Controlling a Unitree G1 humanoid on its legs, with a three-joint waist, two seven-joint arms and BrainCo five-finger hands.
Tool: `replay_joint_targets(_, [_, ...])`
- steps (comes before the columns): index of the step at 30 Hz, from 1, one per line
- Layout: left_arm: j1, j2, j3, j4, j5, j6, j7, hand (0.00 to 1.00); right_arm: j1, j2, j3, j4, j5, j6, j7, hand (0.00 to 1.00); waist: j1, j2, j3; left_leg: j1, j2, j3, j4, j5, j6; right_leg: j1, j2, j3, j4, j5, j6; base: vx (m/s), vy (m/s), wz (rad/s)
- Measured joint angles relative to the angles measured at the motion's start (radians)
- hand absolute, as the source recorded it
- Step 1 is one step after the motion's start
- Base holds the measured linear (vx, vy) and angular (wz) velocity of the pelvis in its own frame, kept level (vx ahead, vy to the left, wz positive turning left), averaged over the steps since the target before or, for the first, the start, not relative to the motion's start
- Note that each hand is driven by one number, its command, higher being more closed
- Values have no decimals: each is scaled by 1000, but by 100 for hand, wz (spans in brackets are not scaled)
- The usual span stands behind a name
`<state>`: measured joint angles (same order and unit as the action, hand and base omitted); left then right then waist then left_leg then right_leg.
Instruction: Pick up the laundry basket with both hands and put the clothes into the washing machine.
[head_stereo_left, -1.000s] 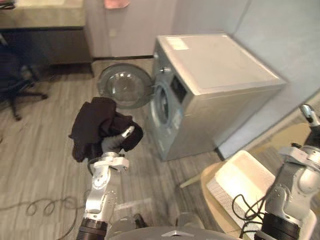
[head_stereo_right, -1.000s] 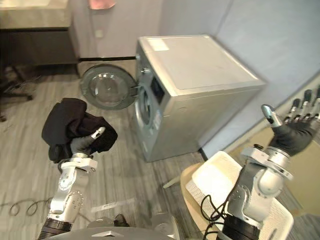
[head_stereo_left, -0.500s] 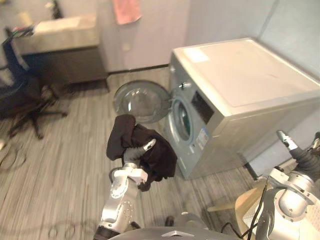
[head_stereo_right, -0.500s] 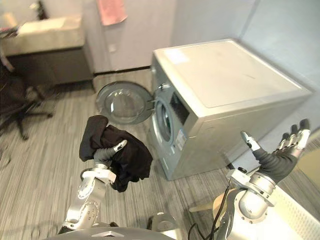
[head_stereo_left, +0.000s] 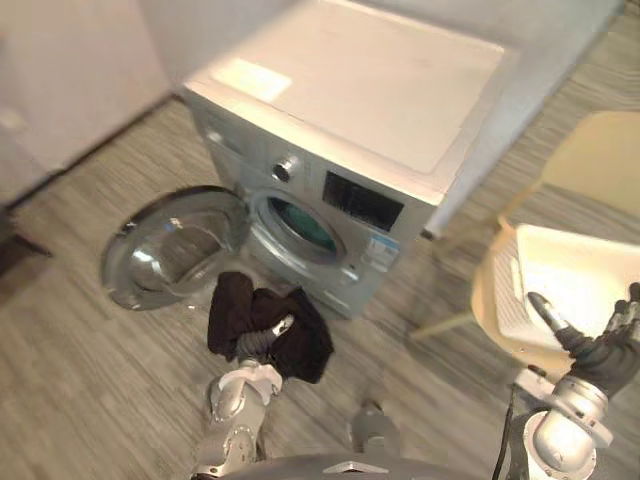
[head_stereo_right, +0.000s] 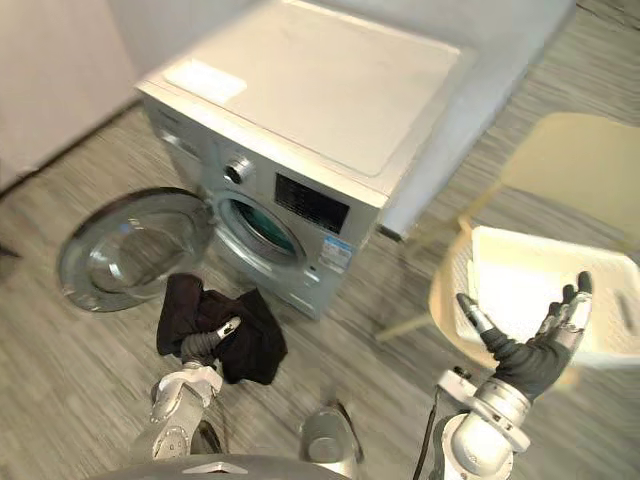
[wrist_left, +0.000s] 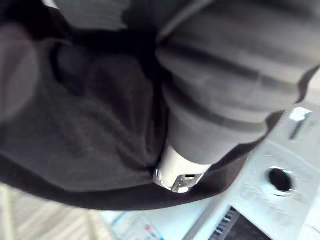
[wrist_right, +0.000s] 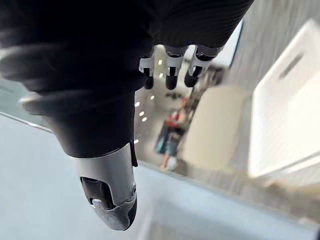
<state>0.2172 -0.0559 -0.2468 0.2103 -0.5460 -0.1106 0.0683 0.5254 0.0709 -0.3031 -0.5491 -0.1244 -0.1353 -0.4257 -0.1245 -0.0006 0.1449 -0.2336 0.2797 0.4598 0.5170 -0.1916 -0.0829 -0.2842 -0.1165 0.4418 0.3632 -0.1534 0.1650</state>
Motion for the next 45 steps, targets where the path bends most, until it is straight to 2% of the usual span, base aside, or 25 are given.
replay_joint_targets(5, [-17, 14, -2, 2, -24, -52, 44, 100, 0, -1, 50, 383, 9, 31, -22, 0, 15, 2, 17, 94, 20, 249, 10, -61, 12, -96, 20, -11, -51, 148, -15, 141, 242, -151])
replay_joint_targets(6, [-18, 13, 14, 3, -43, -59, 55, 100, -1, -3, 75, 452, 11, 36, -22, 0, 20, 23, 35, 103, 57, 302, 77, -57, 15, -104, 15, -118, -72, 196, -63, 169, 143, -158])
replay_joint_targets(7, [-32, 22, 31, 8, -52, -67, 58, 100, -15, -3, 93, 496, 11, 37, -21, 0, 26, 19, 59, 78, 95, 313, 152, -82, 0, -104, -5, -227, -89, 222, -97, 90, 74, -159])
replay_joint_targets(8, [-72, 26, 43, 24, -69, -76, 60, 100, -30, -1, 107, 556, 16, 48, -10, 0, 37, 42, 64, 65, 86, 318, 20, -125, -42, -112, -25, -368, -122, 243, -111, 18, 36, -125])
replay_joint_targets(9, [-88, 16, 49, 28, -78, -81, 60, 100, -43, -13, 113, 579, 19, 53, 0, 0, 41, 52, 73, 82, 84, 335, -61, -113, -30, -124, -20, -431, -120, 248, -102, -22, 64, -123])
replay_joint_targets(10, [-126, 28, 86, 55, -88, -90, 66, 100, -87, -11, 153, 629, 21, 64, 15, 0, 39, 21, 90, 105, 60, 393, -68, -109, -18, -165, -46, -485, -92, 256, -88, -16, 85, -97])
replay_joint_targets(13, [-180, 35, 108, 96, -109, -91, 94, 100, -127, -16, 246, 646, 24, 65, 74, 0, 29, 30, 143, 122, 58, 417, -76, -110, -17, -240, -60, -567, 15, 301, -95, 21, 74, -49])
replay_joint_targets(14, [-208, 32, 122, 115, -109, -97, 101, 100, -150, -32, 298, 652, 42, 65, 98, 0, 30, 27, 165, 136, 57, 417, -83, -110, -17, -273, -47, -582, 31, 226, -88, 46, 58, -15])
replay_joint_targets(15, [-216, 31, 130, 129, -110, -98, 104, 100, -157, -43, 331, 654, 46, 64, 112, 0, 30, 22, 165, 136, 54, 416, -79, -110, -17, -267, -43, -588, 5, 224, -96, 68, 10, 27])
replay_joint_targets(16, [-245, 32, 139, 161, -109, -98, 108, 100, -163, -52, 384, 654, 49, 59, 138, 0, 30, -7, 176, 136, 43, 403, -51, -113, -16, -244, -51, -593, -22, 226, -108, 87, -50, 44])
replay_joint_targets(17, [-259, 23, 151, 177, -109, -98, 113, 100, -176, -57, 405, 656, 50, 56, 150, 0, 36, -12, 191, 133, 52, 387, -18, -116, -11, -229, -66, -612, -13, 175, -89, 202, -148, 39])
replay_joint_targets(18, [-295, -3, 192, 201, -109, -104, 127, 100, -221, -72, 457, 650, 58, 52, 169, 0, 51, 0, 225, 102, 120, 356, 107, -113, 0, -227, -58, -635, 37, 137, -93, 228, -190, 31])
replay_joint_targets(19, [-331, -12, 214, 203, -110, -106, 149, 100, -247, -89, 511, 623, 74, 42, 185, 0, 44, 14, 261, 36, 211, 284, 287, -73, 65, -213, -49, -672, 102, 87, -107, 230, -196, 29])
replay_joint_targets(20, [-347, -13, 225, 205, -111, -106, 162, 100, -249, -95, 543, 603, 84, 38, 186, 0, 45, 12, 282, 0, 254, 235, 381, -29, 122, -197, -45, -685, 133, 60, -114, 155, -163, 34])
replay_joint_targets(21, [-396, -13, 267, 229, -117, -114, 192, 100, -251, -109, 614, 560, 97, 18, 186, 0, 71, -2, 312, -151, 327, 57, 592, 96, 152, -180, -45, -698, 215, 9, -141, 94, -92, 19])
replay_joint_targets(22, [-423, -13, 282, 239, -118, -119, 210, 100, -255, -115, 625, 551, 101, 7, 186, 0, 73, -10, 317, -211, 321, 7, 623, 62, 119, -187, -57, -701, 237, -8, -139, 64, -43, 15])
replay_joint_targets(23, [-438, -14, 290, 243, -118, -122, 219, 100, -257, -118, 629, 547, 104, 1, 186, 0, 73, -15, 320, -240, 315, -10, 632, 49, 113, -194, -63, -701, 250, -16, -140, 38, 71, 37])
replay_joint_targets(24, [-532, -44, 348, 255, -119, -144, 266, 100, -275, -122, 641, 537, 130, -18, 184, 0, 74, -39, 335, -396, 281, -48, 600, 6, 119, -252, -111, -701, 337, -49, -140, 27, 64, 36])
replay_joint_targets(26, [-619, -49, 372, 279, -120, -154, 303, 100, -297, -124, 651, 557, 147, -21, 180, 0, 75, -49, 360, -452, 255, -32, 418, 35, 136, -301, -146, -684, 417, -75, -116, 1, 200, 20])
replay_joint_targets(27, [-641, -51, 377, 285, -121, -158, 314, 100, -297, -138, 658, 563, 163, -24, 175, 0, 76, -50, 361, -440, 243, -11, 297, 114, 139, -325, -152, -663, 449, -94, -90, -1, 243, 13])
replay_joint_targets(28, [-678, -58, 393, 289, -125, -165, 325, 100, -311, -131, 669, 585, 181, -26, 172, 0, 67, -81, 368, -434, 180, 12, 258, 49, 82, -378, -181, -612, 501, -143, -47, 17, 126, 40])
replay_joint_targets(30, [-744, -53, 404, 273, -130, -173, 345, 100, -354, -115, 682, 607, 199, -21, 155, 0, 71, -87, 397, -491, 146, 15, 263, 44, 89, -441, -195, -554, 518, -167, -50, 6, 48, 42])
replay_joint_targets(32, [-769, -13, 449, 257, -150, -192, 373, 100, -371, -101, 688, 588, 210, -38, 157, 0, 71, -89, 399, -591, 183, 1, 377, -6, 92, -543, -191, -520, 602, -192, -13, -35, -1, -14])
replay_joint_targets(35, [-857, 65, 481, 216, -159, -194, 393, 100, -371, -107, 641, 566, 218, -44, 160, 0, 60, -89, 400, -754, 236, -35, 511, -52, 95, -703, -173, -492, 723, -224, -11, -91, -4, -19])
replay_joint_targets(45, [-1193, 233, 516, 115, -160, -194, 430, 100, -339, -82, 612, 484, 231, -90, 215, 0, 40, -89, 408, -956, 273, -42, 570, -50, 118, -907, -146, -469, 761, -201, -12, -12, -19, -6])
